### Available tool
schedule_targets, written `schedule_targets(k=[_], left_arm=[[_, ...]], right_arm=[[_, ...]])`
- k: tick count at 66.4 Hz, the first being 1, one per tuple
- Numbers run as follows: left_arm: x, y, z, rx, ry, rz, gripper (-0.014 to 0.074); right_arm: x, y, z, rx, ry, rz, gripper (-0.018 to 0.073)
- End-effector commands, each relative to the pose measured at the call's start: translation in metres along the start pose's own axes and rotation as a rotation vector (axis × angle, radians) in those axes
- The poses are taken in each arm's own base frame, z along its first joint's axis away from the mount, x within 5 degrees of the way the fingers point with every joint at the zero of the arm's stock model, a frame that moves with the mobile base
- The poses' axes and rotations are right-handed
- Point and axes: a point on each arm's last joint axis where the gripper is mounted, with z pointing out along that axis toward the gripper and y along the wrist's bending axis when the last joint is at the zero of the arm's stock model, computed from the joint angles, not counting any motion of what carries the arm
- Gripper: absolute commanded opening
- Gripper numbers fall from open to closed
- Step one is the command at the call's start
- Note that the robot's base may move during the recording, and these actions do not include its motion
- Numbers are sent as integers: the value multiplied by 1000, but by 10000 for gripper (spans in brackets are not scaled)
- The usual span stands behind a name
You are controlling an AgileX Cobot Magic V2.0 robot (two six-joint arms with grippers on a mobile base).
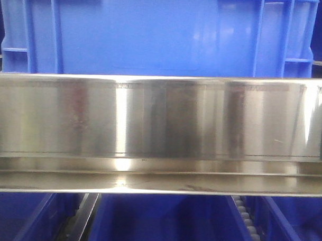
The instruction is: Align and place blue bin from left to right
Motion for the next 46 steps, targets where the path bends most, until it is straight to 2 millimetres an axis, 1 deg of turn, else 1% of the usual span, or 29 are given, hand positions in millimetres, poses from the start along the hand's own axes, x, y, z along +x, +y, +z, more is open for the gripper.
schedule_targets(k=[1, 23, 27, 32, 46], left_arm=[[-1, 2, -3, -14, -2, -4, -111], [-2, 1, -4, -3, -17, -6, -111], [-4, 2, -8, -7, -11, -13, -111], [-7, 4, -16, -8, -17, -23, -111], [-23, 8, -47, 20, -99, -59, -111]], right_arm=[[-2, -3, -4, 22, -10, -10, -69], [-3, -3, -4, 15, -29, -10, -69], [-4, -3, -7, 14, -35, -10, -69], [-6, -3, -16, 7, -58, -5, -70], [-9, -6, -45, -9, -116, 16, -70]])
